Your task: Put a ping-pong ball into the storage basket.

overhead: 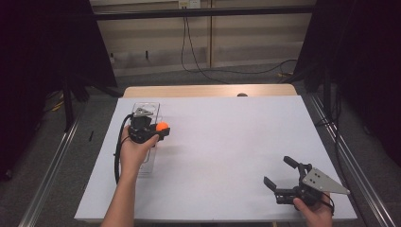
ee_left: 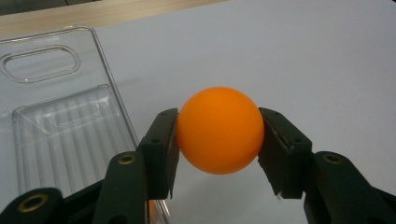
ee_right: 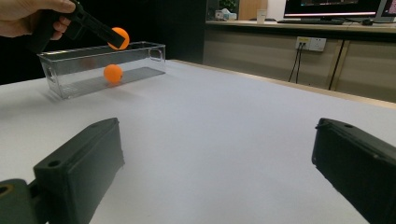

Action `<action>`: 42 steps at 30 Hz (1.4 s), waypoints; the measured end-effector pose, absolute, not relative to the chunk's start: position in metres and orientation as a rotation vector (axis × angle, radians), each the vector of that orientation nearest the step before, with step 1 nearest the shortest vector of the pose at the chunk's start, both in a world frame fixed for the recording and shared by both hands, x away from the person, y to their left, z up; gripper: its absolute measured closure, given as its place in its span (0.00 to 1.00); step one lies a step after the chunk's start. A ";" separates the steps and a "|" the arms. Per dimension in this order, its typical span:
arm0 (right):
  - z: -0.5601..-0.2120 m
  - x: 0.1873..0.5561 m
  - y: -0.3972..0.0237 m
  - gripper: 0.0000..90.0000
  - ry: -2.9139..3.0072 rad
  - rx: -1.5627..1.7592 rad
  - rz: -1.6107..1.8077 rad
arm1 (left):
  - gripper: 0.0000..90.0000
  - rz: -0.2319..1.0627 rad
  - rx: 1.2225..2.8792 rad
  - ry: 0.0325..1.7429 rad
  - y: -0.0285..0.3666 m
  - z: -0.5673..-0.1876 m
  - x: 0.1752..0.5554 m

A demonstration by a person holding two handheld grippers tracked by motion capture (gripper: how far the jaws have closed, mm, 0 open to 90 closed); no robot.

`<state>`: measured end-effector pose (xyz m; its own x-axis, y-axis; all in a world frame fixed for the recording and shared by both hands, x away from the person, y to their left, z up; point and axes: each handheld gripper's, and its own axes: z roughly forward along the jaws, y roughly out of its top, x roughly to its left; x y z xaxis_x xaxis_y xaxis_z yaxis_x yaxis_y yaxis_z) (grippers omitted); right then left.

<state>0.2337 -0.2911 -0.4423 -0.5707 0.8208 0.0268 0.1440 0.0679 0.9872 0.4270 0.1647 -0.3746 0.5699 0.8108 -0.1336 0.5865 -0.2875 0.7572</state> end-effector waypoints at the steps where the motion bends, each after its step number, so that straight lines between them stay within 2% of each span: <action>1: -0.442 0.234 -0.291 0.02 1.785 0.962 1.547 | 0.56 0.357 2.004 1.117 0.166 -0.374 0.427; 42: -0.441 0.233 -0.291 0.02 1.776 0.962 1.554 | 0.56 0.392 2.000 1.171 0.181 -0.373 0.427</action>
